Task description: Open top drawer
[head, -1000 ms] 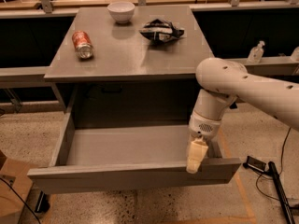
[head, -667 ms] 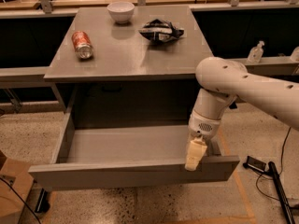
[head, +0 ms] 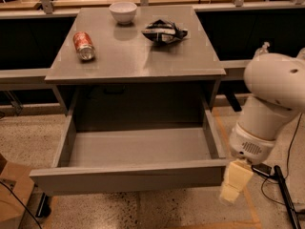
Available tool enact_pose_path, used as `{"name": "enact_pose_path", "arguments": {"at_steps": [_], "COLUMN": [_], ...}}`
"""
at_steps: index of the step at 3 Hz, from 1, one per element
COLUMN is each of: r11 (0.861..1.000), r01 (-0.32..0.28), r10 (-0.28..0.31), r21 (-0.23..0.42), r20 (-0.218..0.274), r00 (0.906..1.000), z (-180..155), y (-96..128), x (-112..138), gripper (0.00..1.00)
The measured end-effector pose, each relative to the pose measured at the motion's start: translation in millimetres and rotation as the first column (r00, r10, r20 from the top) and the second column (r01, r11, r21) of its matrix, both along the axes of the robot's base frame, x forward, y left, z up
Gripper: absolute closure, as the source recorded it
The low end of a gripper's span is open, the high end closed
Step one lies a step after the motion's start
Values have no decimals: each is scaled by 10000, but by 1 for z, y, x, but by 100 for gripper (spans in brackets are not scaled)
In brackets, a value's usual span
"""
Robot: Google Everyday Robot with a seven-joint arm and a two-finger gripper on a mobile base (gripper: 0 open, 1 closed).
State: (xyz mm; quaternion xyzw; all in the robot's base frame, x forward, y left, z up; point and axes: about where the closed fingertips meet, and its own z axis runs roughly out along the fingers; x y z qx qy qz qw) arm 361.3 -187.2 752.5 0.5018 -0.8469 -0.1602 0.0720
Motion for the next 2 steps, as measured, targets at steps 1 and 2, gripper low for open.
{"name": "enact_pose_path", "arguments": {"at_steps": [1,2], "r11": [9958,9935], "r01": [757,1034], "r10": [-739,-962], "r21": [-511,-480], "r20": [363,1336], "r00": [9966,9864], "z": [36,59], "y": [-22,-34], "x": [-31,-40], "gripper": [0,0]}}
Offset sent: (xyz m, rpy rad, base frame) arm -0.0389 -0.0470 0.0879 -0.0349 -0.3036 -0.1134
